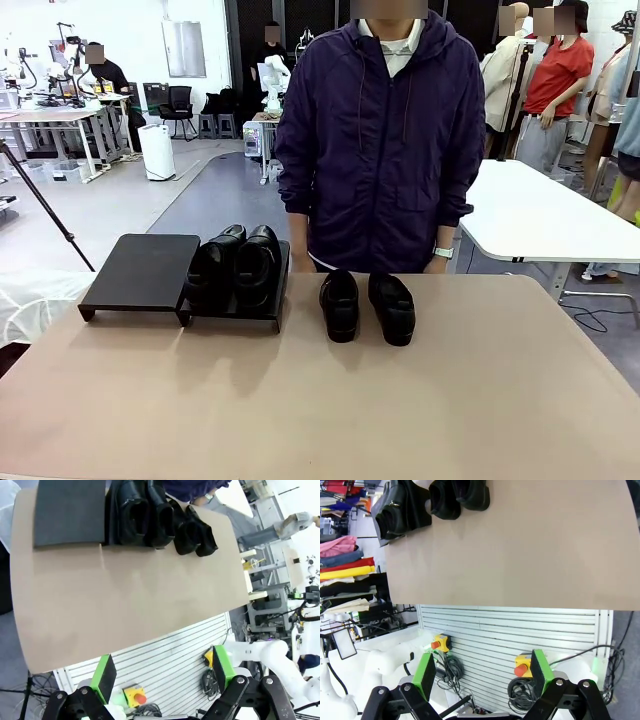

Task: Organize the shoes by placing them on the stand.
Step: Place the Shoe from the middle of the table onto the Shoes Stand, then pick up one Shoe and place it in the middle of the table.

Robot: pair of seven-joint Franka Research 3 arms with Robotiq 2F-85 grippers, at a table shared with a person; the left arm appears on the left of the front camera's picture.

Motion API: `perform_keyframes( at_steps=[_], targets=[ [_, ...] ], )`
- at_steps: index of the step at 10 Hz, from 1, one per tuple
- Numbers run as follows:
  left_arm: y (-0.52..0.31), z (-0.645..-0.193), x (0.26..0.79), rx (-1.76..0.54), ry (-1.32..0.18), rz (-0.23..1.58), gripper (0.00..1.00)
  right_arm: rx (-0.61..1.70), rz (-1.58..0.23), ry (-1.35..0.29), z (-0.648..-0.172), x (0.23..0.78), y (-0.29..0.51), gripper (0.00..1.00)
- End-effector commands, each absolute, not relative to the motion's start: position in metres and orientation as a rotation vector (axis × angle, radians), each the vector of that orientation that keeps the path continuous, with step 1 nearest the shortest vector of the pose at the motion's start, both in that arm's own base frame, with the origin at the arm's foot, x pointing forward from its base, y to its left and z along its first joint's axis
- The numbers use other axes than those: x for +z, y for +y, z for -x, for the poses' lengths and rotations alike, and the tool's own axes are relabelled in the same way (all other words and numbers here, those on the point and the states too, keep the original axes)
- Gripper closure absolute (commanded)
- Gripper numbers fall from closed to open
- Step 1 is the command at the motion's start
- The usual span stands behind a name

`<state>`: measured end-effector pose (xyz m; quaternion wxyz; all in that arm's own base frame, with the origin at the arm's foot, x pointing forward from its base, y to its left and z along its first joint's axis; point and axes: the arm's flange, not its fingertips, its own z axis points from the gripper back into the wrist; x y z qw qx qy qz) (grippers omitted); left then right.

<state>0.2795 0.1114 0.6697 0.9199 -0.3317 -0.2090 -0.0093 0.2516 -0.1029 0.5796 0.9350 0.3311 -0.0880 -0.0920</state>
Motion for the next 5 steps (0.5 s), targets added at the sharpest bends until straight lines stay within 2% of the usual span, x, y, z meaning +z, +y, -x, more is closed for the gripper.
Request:
perform_keyframes(
  at_steps=[1, 5],
  targets=[
    [0.1158, -0.2801, 0.6697, -0.038, -0.435, 0.667, 0.00, -0.164, -0.709, -0.190, -0.2519, 0.5818, -0.1039, 0.00],
    [0.1158, -0.2801, 0.6697, -0.038, -0.435, 0.667, 0.00, -0.164, -0.709, -0.190, -0.2519, 0.5818, -0.1039, 0.00]
  ],
)
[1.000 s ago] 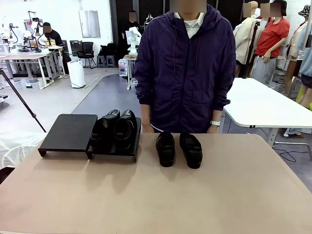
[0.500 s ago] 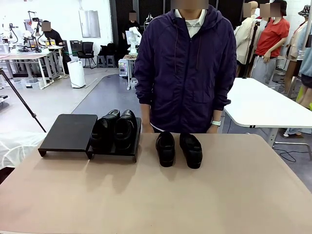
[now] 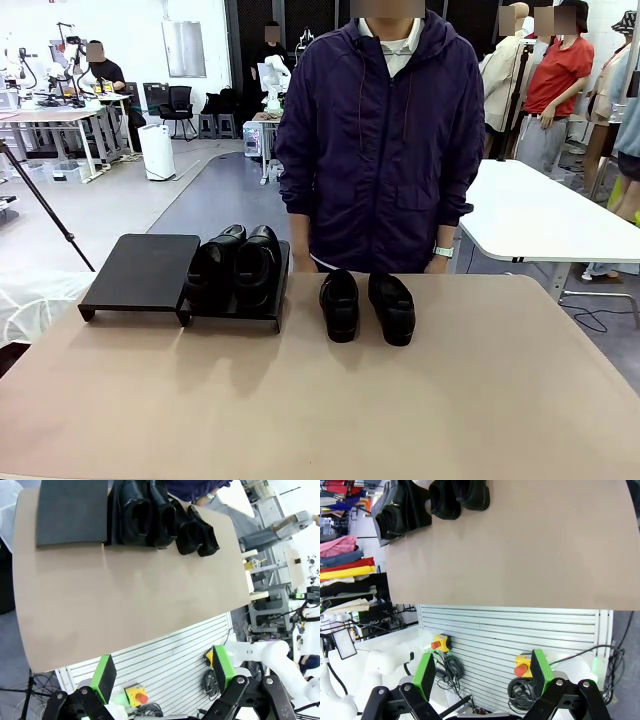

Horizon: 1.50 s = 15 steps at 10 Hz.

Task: Organize the shoes by placing them on the stand.
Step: Pick up one Shoe and place it in the middle of the table.

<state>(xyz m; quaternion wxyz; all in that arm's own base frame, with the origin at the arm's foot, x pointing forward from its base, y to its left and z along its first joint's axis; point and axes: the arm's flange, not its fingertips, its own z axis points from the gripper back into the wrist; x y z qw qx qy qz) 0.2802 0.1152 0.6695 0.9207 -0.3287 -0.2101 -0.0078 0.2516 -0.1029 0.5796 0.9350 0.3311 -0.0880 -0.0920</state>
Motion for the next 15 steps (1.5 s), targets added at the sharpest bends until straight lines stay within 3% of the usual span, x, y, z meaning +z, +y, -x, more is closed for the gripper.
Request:
perform_keyframes(
  at_steps=[1, 5, 8, 11, 15],
  targets=[
    [0.116, -0.280, 0.670, -0.038, -0.435, 0.667, 0.00, -0.164, -0.709, -0.190, -0.252, 0.582, -0.104, 0.00],
    [0.116, -0.280, 0.670, -0.038, -0.435, 0.667, 0.00, -0.188, -0.677, -0.180, -0.252, 0.580, -0.103, 0.00],
    [0.116, -0.280, 0.670, -0.038, -0.435, 0.667, 0.00, -0.236, -0.471, -0.165, -0.316, 0.592, -0.027, 0.00],
    [0.116, -0.280, 0.670, -0.038, -0.435, 0.667, 0.00, -0.213, -0.335, -0.055, -0.394, 0.548, 0.093, 0.00],
    [0.116, -0.280, 0.670, -0.038, -0.435, 0.667, 0.00, -0.043, -0.125, -0.054, -0.416, 0.493, 0.194, 0.00]
  ],
)
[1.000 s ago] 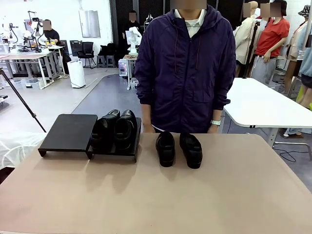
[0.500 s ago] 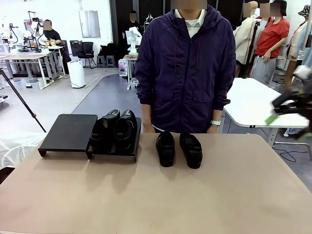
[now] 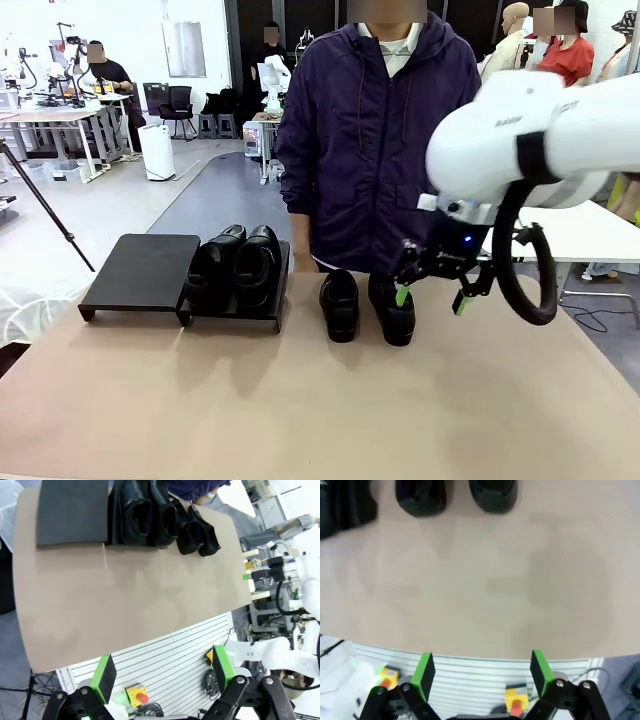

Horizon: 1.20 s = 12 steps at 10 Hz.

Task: Organize the shoes by placing them on the stand.
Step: Pick up one Shoe and place it in the middle of the table.

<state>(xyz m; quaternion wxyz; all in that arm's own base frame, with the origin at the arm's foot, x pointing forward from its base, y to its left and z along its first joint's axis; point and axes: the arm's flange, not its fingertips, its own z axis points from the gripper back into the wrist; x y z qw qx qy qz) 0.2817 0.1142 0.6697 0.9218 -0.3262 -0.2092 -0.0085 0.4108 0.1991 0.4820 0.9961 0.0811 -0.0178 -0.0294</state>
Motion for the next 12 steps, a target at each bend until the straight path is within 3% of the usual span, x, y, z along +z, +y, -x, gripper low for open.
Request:
perform_keyframes(
  at_steps=[1, 4, 5, 7, 12],
  targets=[
    [0.116, -0.280, 0.670, -0.038, -0.435, 0.667, 0.00, -0.104, -0.210, -0.045, -0.406, 0.494, 0.184, 0.00],
    [0.116, -0.280, 0.670, -0.038, -0.435, 0.667, 0.00, -0.068, -0.177, -0.033, -0.413, 0.485, 0.194, 0.00],
    [0.116, -0.280, 0.670, -0.038, -0.435, 0.667, 0.00, -0.130, -0.138, -0.061, -0.438, 0.485, 0.206, 0.00],
    [0.116, -0.280, 0.670, -0.038, -0.435, 0.667, 0.00, -0.041, -0.047, -0.077, -0.498, 0.478, 0.242, 0.00],
    [0.116, -0.280, 0.670, -0.038, -0.435, 0.667, 0.00, -0.096, -0.081, -0.097, -0.568, 0.434, 0.294, 0.00]
  ],
)
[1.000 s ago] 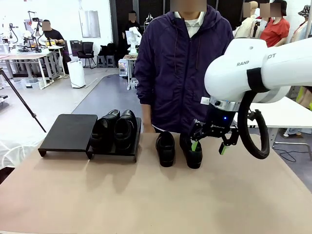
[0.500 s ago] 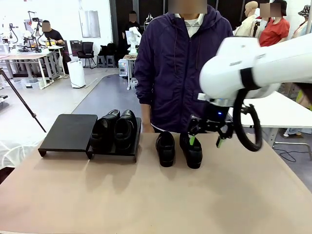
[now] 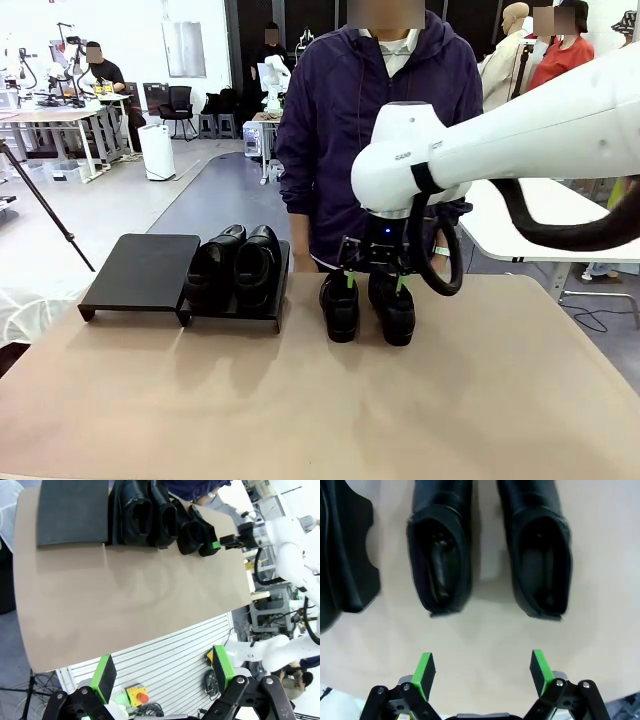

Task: Organize the shoes by placing them on the stand.
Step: Pick up one Shoe and place it in the middle of the table.

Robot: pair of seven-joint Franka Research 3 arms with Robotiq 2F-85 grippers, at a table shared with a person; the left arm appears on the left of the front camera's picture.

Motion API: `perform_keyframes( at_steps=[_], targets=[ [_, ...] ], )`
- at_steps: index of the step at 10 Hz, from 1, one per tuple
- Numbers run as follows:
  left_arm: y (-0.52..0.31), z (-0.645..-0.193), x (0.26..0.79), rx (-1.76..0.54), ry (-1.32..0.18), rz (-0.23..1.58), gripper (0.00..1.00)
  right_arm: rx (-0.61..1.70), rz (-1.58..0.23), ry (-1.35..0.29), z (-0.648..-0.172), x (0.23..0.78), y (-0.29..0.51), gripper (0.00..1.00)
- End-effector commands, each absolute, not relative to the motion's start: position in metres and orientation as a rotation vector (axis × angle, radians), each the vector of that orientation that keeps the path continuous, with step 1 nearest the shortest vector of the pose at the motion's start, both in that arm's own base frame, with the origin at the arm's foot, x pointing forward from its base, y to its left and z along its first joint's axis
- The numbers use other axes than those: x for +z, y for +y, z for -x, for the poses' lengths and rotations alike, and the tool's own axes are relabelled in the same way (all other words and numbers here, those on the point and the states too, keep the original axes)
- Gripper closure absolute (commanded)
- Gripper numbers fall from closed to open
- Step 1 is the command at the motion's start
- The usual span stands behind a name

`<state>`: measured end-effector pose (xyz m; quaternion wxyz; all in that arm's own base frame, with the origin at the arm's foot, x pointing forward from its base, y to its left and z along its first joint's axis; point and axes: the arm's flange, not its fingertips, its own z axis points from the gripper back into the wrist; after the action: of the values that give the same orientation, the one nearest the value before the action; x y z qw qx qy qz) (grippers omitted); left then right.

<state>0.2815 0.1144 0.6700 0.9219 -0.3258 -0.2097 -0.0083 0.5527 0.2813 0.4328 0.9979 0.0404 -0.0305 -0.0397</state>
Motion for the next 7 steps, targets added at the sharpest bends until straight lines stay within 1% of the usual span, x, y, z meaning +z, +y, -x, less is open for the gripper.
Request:
perform_keyframes(
  at_steps=[1, 4, 7],
  targets=[
    [0.116, -0.280, 0.670, -0.038, -0.435, 0.667, 0.00, -0.105, -0.075, -0.059, -0.581, 0.423, 0.303, 0.00],
    [0.116, -0.280, 0.670, -0.038, -0.435, 0.667, 0.00, -0.167, -0.049, -0.087, -0.604, 0.401, 0.307, 0.00],
    [0.116, -0.280, 0.670, -0.038, -0.435, 0.667, 0.00, -0.201, -0.043, -0.095, -0.611, 0.392, 0.305, 0.00]
  ],
)
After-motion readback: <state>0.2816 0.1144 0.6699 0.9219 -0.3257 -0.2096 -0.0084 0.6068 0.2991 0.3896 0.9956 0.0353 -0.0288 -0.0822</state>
